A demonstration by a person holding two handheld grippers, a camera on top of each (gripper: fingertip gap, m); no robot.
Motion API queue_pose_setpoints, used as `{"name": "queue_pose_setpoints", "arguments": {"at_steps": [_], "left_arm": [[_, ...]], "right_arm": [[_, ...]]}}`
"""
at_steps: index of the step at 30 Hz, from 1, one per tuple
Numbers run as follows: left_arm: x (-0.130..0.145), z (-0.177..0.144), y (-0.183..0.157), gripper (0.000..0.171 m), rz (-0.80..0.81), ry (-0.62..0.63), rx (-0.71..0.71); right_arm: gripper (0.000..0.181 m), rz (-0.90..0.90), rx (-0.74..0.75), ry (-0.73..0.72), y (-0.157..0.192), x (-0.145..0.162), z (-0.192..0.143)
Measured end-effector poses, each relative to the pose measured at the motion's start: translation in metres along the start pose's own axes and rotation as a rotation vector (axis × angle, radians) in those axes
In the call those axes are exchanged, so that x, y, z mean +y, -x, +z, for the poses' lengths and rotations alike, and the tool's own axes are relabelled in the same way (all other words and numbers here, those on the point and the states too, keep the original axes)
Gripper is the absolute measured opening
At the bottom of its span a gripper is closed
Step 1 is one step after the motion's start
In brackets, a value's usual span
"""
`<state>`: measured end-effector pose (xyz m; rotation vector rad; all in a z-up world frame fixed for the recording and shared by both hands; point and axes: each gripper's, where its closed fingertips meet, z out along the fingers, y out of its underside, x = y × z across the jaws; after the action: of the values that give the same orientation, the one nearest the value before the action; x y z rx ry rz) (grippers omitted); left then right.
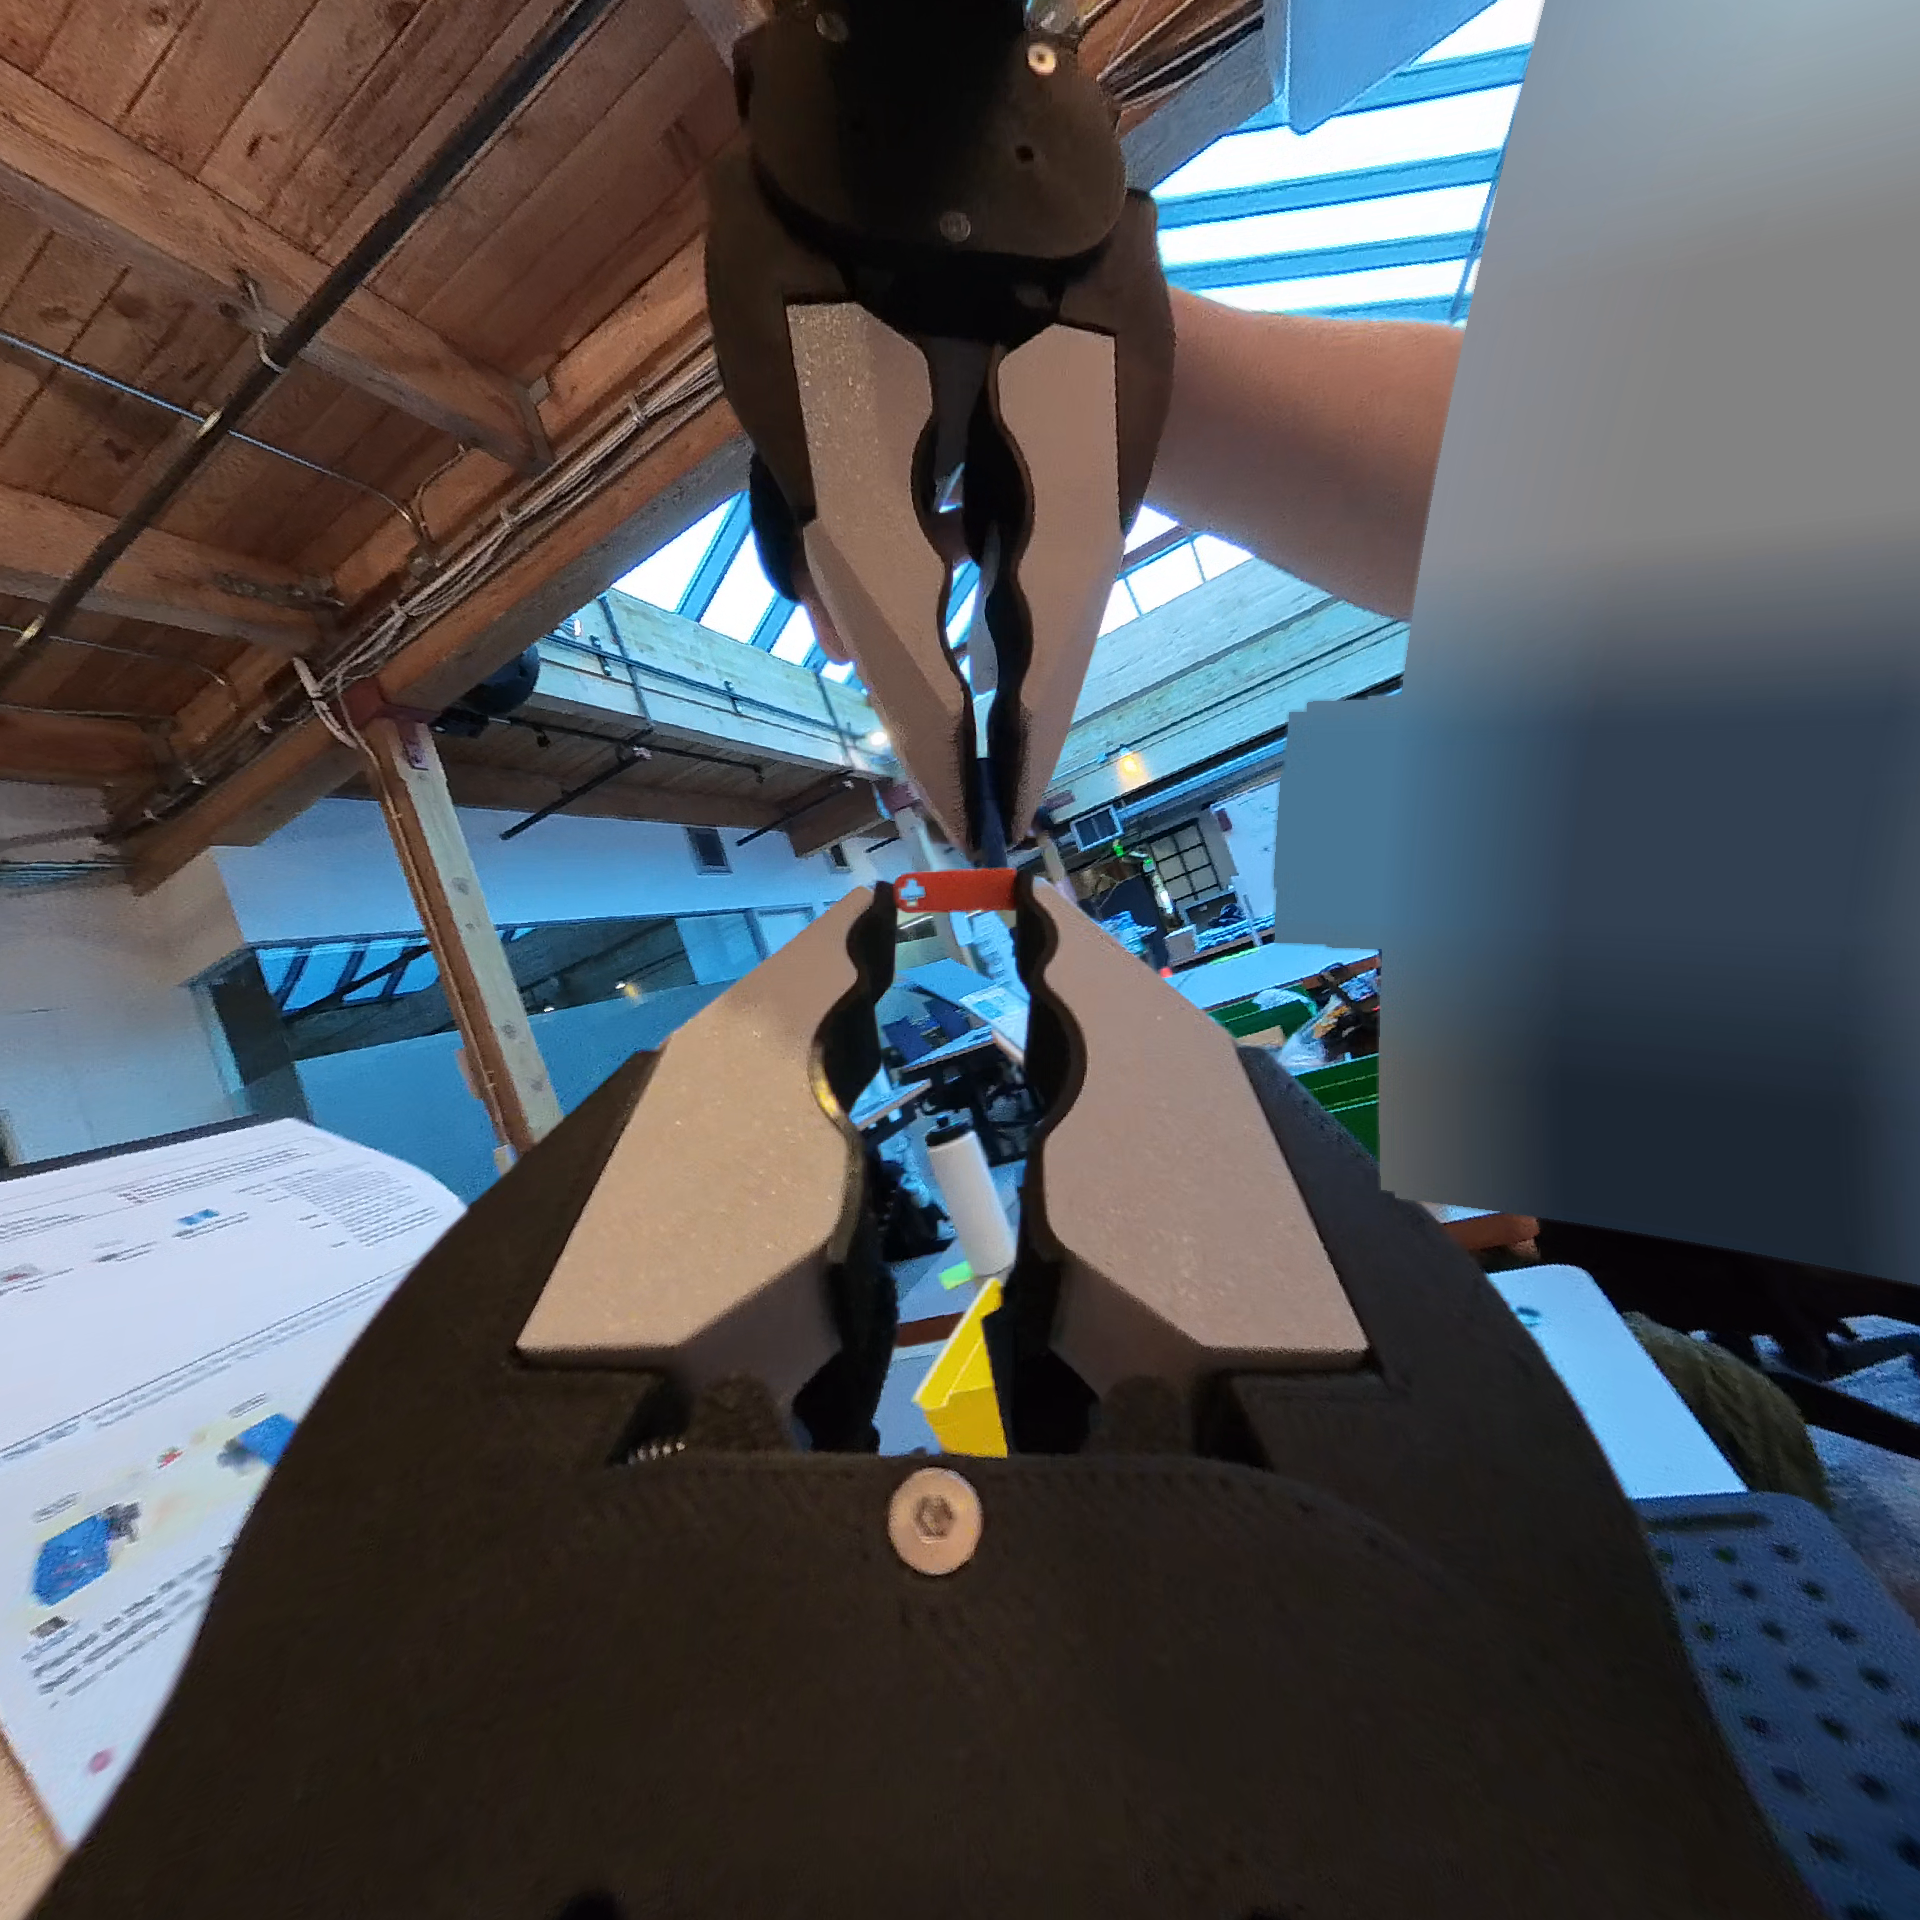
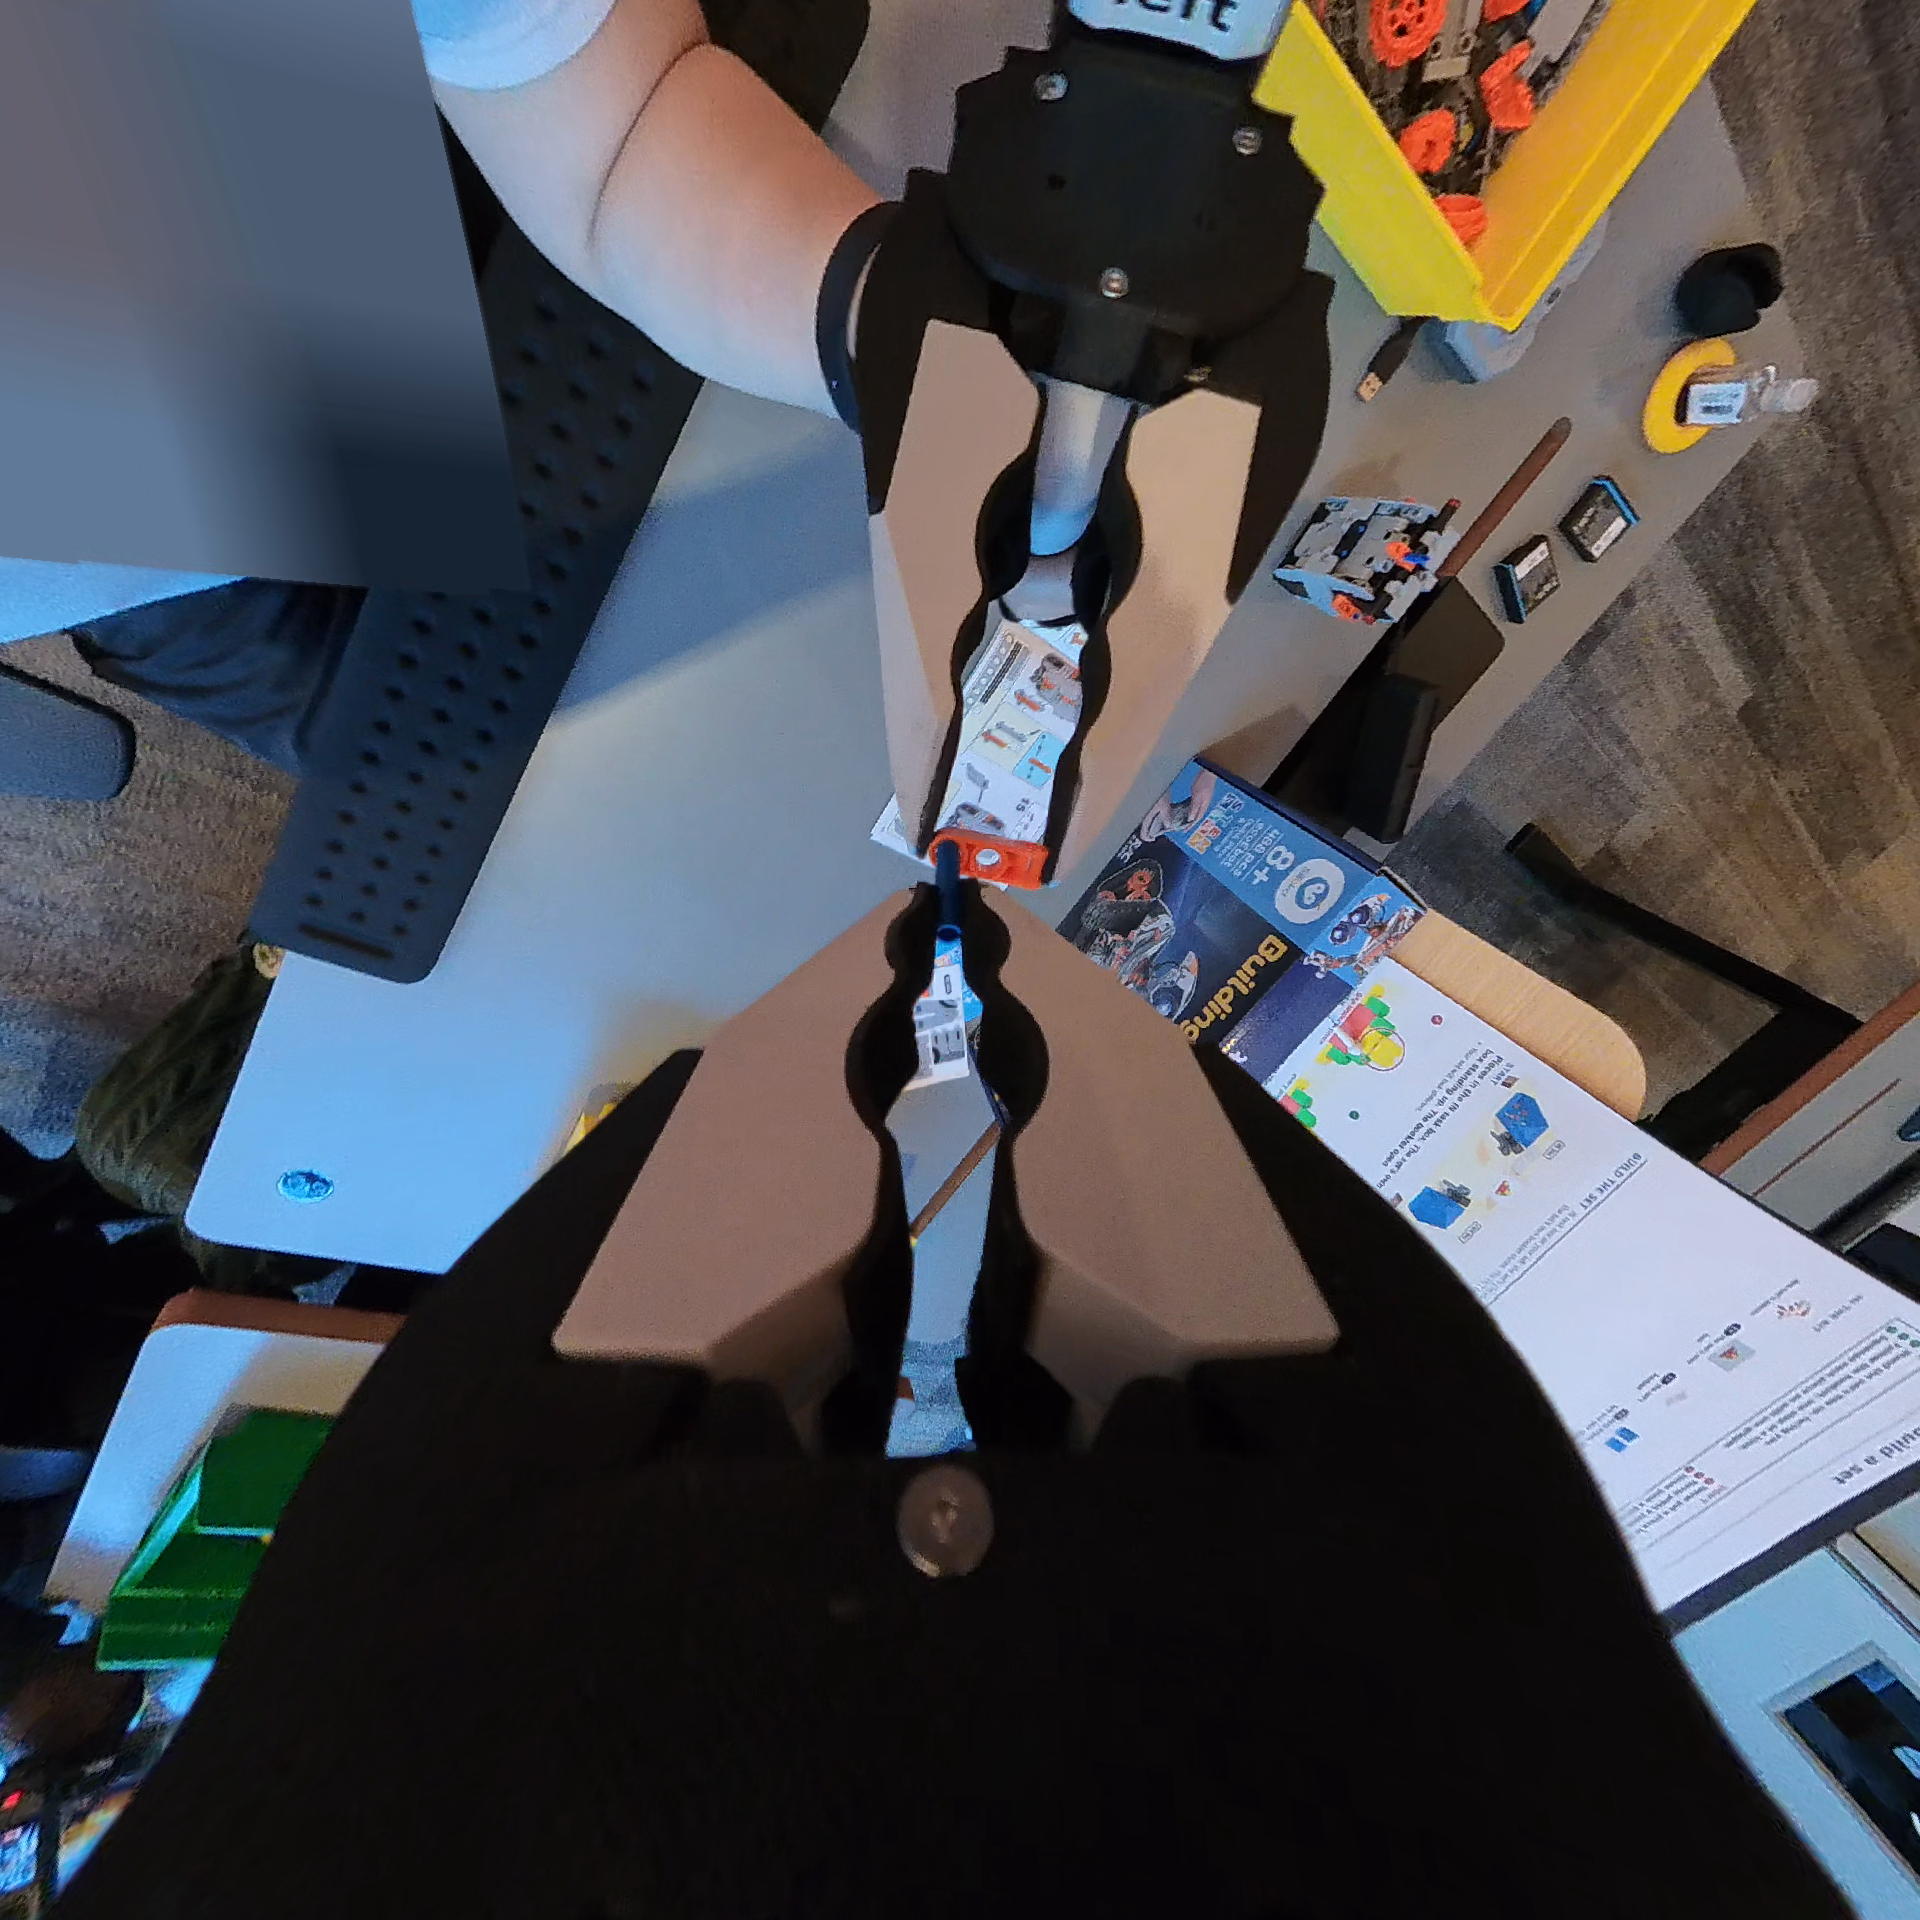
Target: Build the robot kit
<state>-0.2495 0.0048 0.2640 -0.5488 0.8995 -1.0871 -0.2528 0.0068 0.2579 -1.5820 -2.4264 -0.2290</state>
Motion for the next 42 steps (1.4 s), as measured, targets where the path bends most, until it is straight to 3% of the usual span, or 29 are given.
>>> {"name": "queue_pose_setpoints", "arguments": {"at_steps": [8, 16, 25, 30, 42], "left_arm": [[-0.002, -0.004, 0.0, 0.021, -0.009, 0.016, 0.012], [0.004, -0.006, 0.003, 0.02, -0.211, 0.04, 0.088], [0.014, -0.006, 0.01, 0.021, -0.052, 0.123, -0.007], [0.024, -0.003, 0.012, 0.02, -0.052, 0.184, -0.024], [0.034, -0.005, 0.019, 0.02, -0.068, 0.237, -0.056]], "right_arm": [[0.003, -0.034, -0.032, 0.15, -0.001, -0.002, 0.001], [0.003, -0.046, -0.032, 0.239, -0.004, -0.001, 0.005], [0.004, 0.222, -0.134, 0.269, -0.006, 0.009, 0.012], [0.004, 0.238, -0.165, 0.387, -0.007, 0.019, 0.017], [0.004, 0.298, -0.201, 0.486, -0.012, 0.025, 0.024]]}}
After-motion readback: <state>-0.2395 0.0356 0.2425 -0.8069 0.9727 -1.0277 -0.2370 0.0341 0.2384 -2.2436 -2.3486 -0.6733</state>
